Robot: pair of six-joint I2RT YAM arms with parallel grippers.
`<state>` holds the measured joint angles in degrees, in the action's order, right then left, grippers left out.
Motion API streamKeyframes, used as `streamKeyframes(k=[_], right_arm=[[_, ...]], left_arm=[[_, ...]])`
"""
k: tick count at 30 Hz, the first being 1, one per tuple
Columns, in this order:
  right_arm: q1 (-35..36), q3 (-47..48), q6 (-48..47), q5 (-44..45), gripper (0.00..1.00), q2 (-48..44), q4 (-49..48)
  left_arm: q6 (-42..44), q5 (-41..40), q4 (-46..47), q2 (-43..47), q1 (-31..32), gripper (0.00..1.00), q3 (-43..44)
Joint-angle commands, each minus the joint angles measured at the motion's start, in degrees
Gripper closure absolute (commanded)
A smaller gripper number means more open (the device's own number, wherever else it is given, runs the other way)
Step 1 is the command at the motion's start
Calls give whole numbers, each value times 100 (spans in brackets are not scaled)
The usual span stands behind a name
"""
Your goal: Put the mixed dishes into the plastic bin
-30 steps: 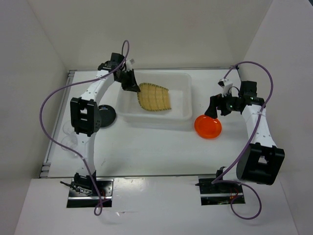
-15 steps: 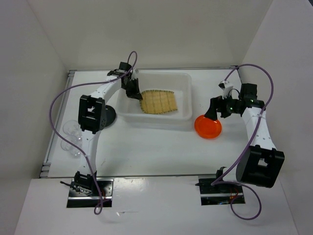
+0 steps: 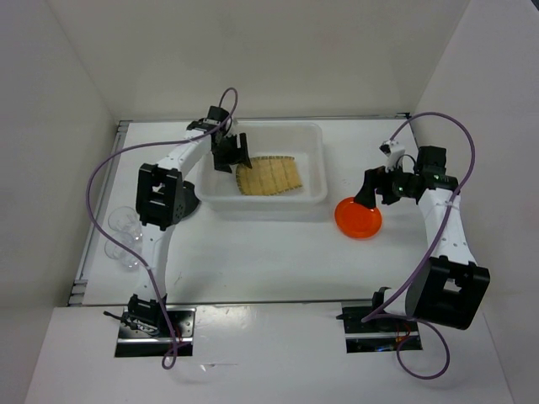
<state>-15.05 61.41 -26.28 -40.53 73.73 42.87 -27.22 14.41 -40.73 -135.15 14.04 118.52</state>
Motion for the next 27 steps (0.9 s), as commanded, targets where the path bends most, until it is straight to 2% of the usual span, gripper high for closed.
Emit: streamKeyframes(k=[1,3,4,6,10,12,17,18,20,23,27], right_arm=[[-33,-24,115,-42,1,-131,-209],[-33,-85,237,-42,1,-131,-261],[-33,-137,238,-42,1,-131,-262],[-33,-190,447,80,1,-79,-428],[-94,-409,913,492,1,-79,-744],[-173,-567,1333,1096,1,-79,-929],[-892,-385,1442,1215,1,430,-966],[-1034,-219,1442,1215,1,823,-965],[-1245,54,1179,961,1,1264,-485],[-1246,223,1021,828,1,1591,-385],[-1106,170,941,828,1,1714,-332]], left_arm=[[-20,-430,-101,639,63,7,732],[-20,-711,-329,779,221,6,1371],[41,-825,-426,780,222,1,1611],[94,-1080,-768,902,283,1,2329],[94,-959,-1051,1271,336,1,2860],[94,-661,-1200,1456,336,1,2861],[94,-475,-1376,2229,643,1,1756],[94,-475,-1315,2361,713,1,1231],[94,-475,-1078,2826,828,1,623],[-125,-475,-551,3468,881,1,-587],[-266,-264,-418,3776,828,1,-1103]])
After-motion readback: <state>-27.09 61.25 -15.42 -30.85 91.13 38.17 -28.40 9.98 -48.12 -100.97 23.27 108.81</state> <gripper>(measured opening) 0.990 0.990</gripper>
